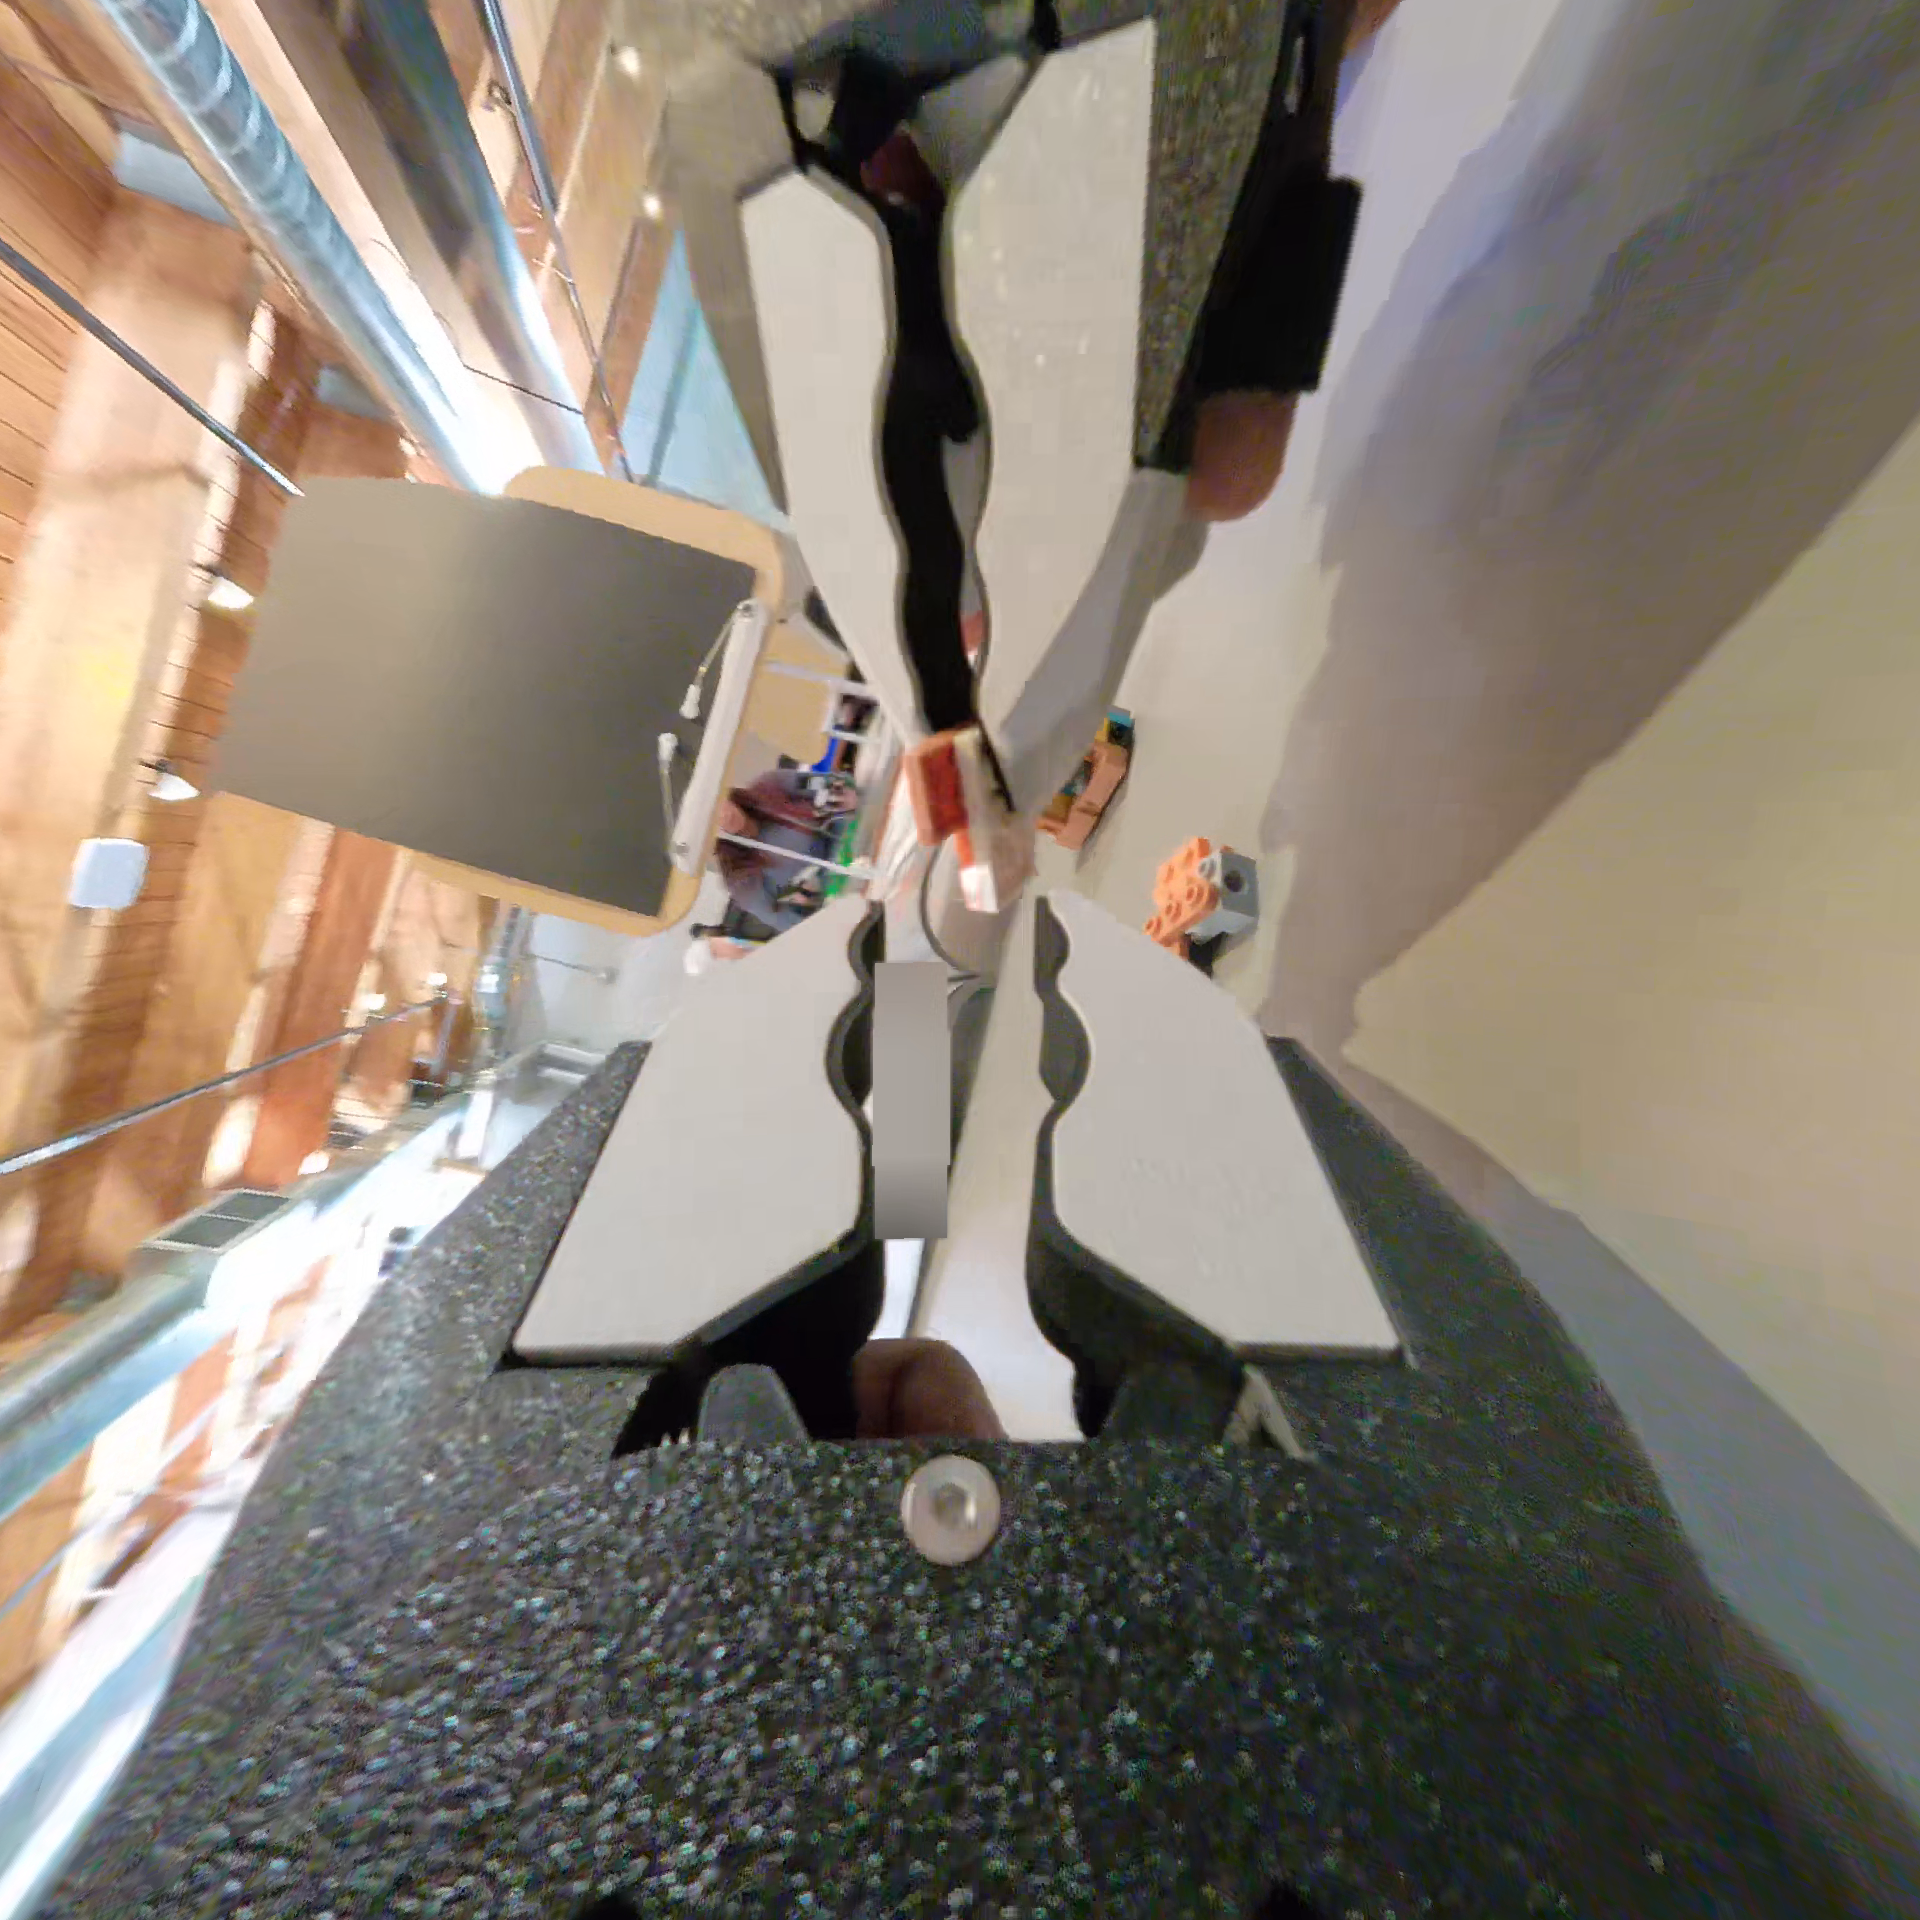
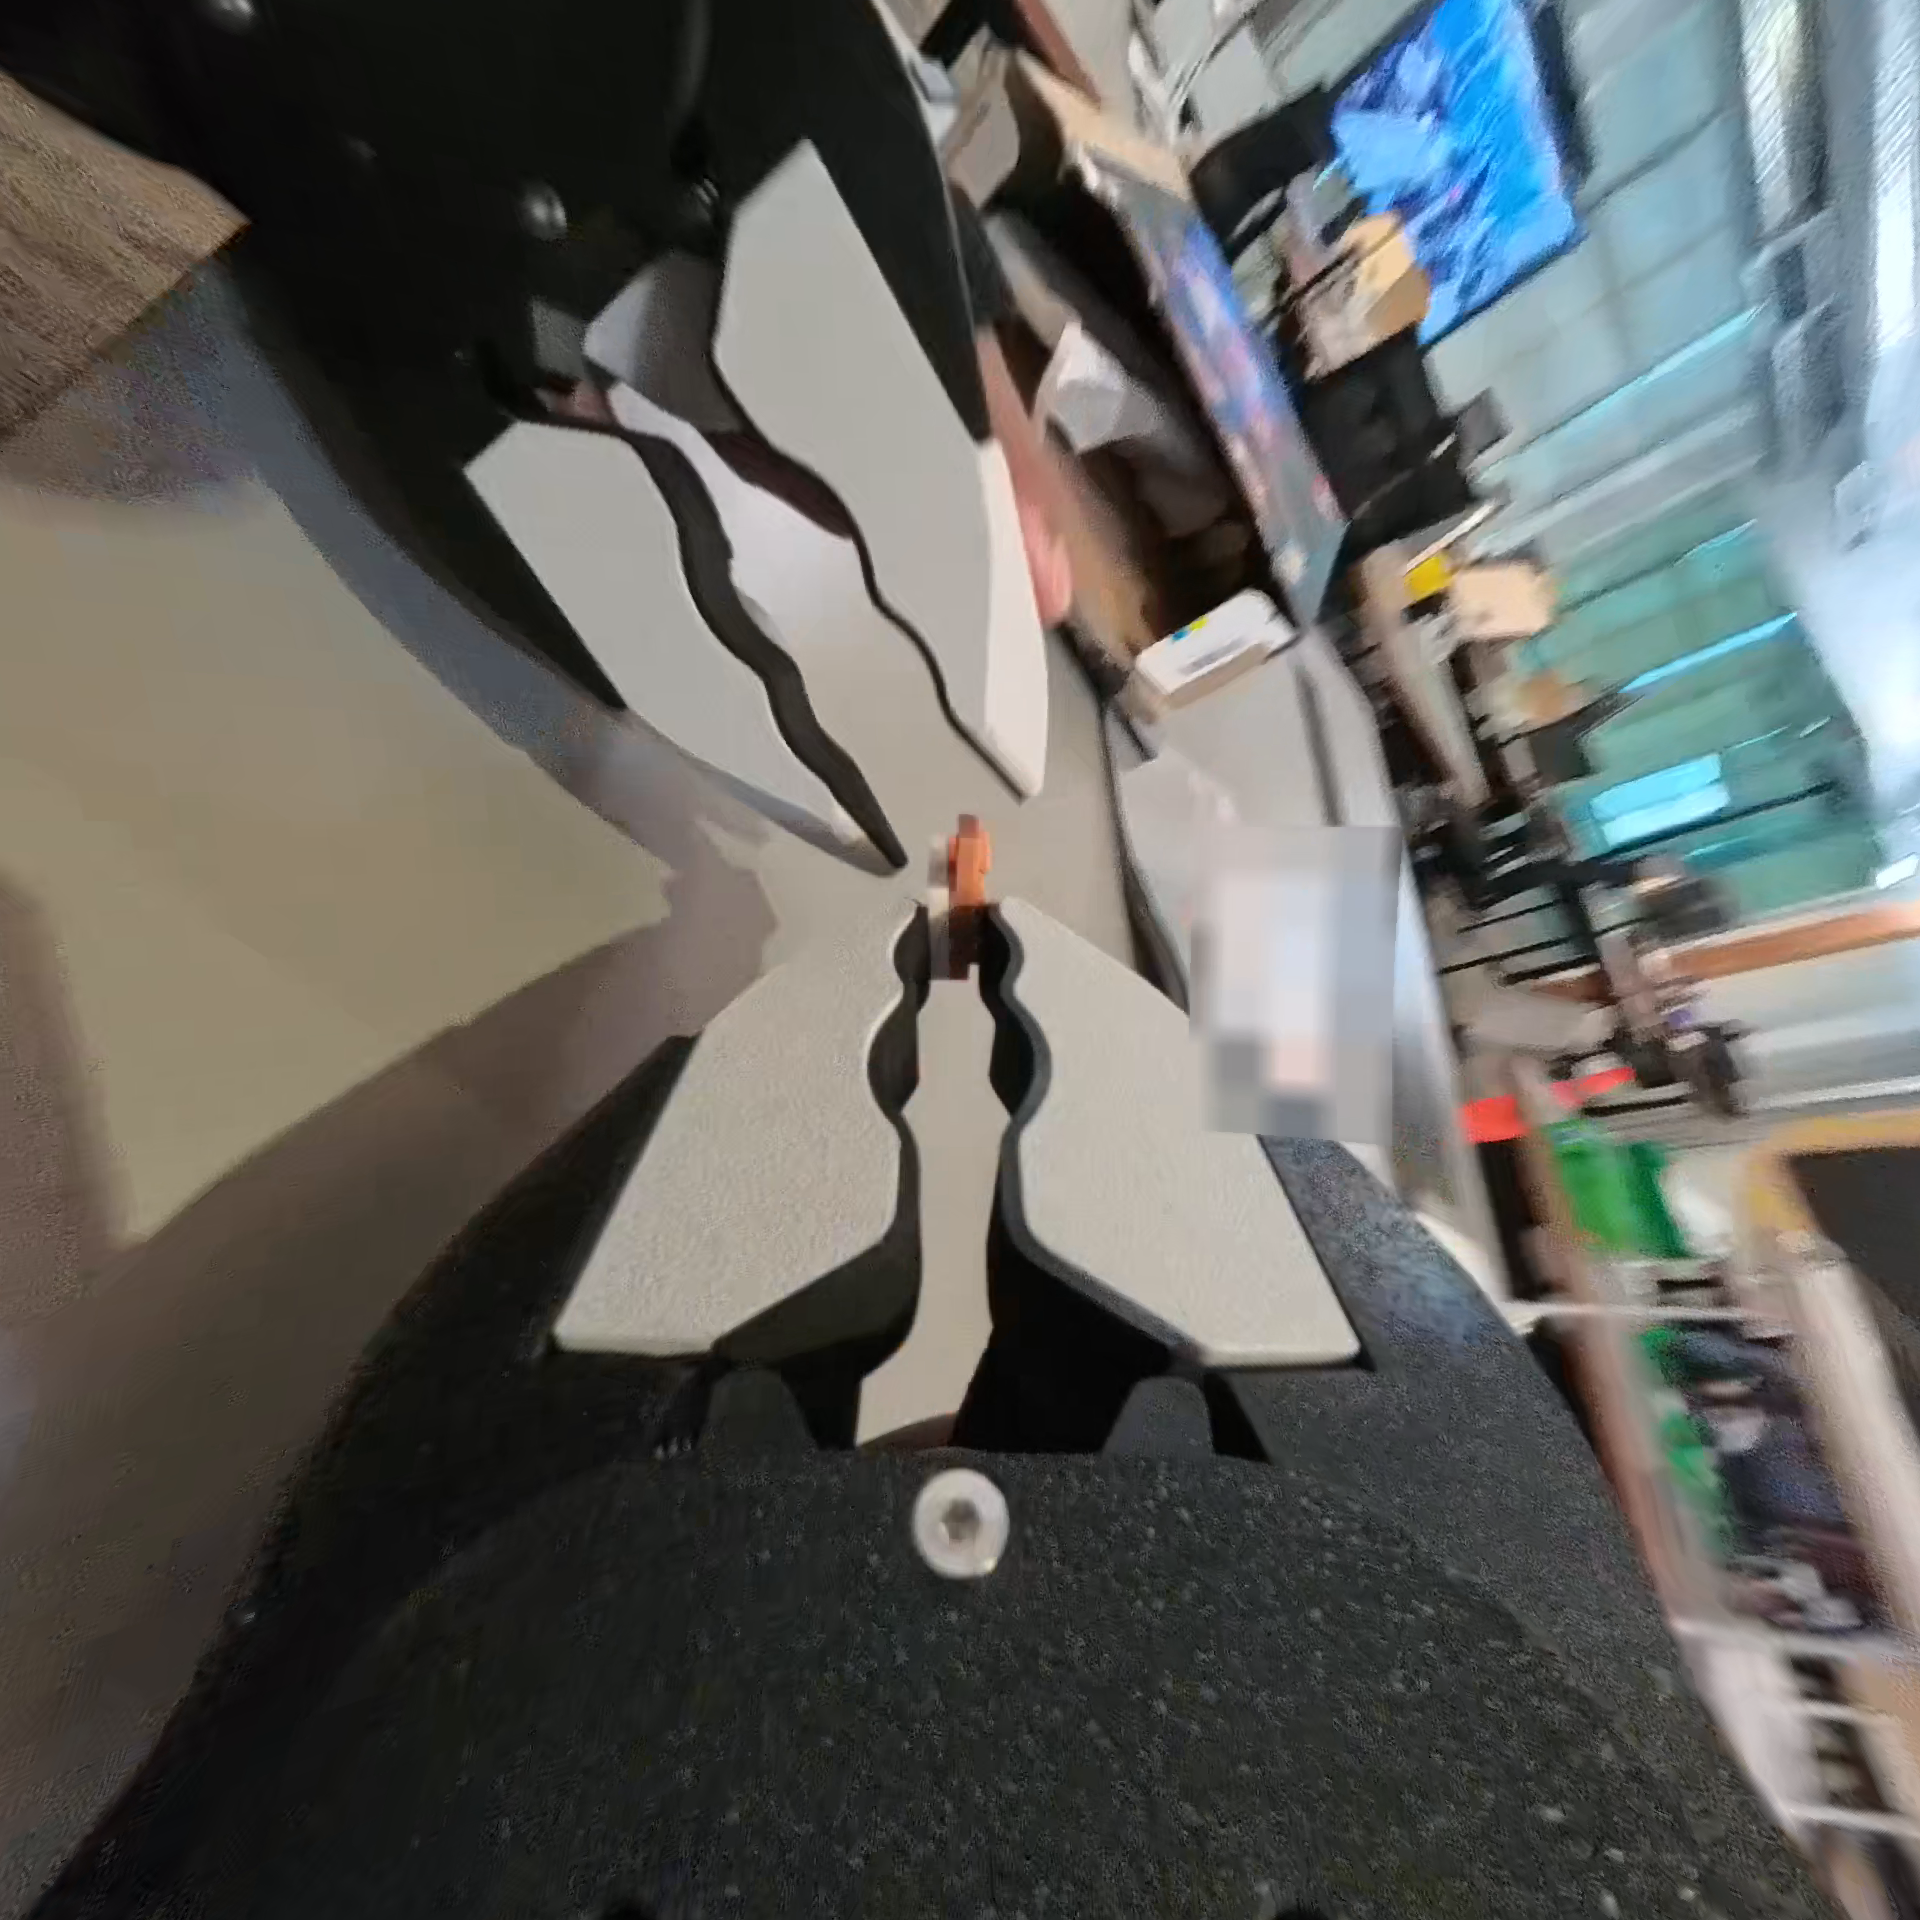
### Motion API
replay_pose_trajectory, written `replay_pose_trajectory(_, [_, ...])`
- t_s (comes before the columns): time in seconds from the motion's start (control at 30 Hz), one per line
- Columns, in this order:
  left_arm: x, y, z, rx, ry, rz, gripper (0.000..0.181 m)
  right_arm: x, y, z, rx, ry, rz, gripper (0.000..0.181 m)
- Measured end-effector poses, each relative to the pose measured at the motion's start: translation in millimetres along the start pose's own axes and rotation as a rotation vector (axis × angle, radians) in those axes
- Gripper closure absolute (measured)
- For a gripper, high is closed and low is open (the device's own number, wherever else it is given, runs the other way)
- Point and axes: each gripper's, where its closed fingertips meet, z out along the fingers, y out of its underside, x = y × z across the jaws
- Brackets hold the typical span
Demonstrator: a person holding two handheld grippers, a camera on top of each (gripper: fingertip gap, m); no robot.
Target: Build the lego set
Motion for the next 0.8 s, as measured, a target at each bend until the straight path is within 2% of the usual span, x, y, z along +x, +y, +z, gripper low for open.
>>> replay_pose_trajectory(0.1, [3.9,-3.5,0.2,0.041,0.106,-0.133,0.143,-6.2,6.1,3.6,-0.021,-0.095,0.142,0.173])
replay_pose_trajectory(0.2, [5.5,-7.4,2.1,0.071,0.189,-0.187,0.141,-10.9,8.2,5.5,-0.037,-0.157,0.212,0.173])
replay_pose_trajectory(0.43, [13.5,-12.7,5.1,0.107,0.320,-0.129,0.167,-10.4,8.1,5.2,-0.044,-0.188,0.251,0.173])
replay_pose_trajectory(0.8, [14.5,-11.8,6.2,0.077,0.333,-0.021,0.171,-8.8,10.6,7.3,-0.067,-0.186,0.240,0.173])
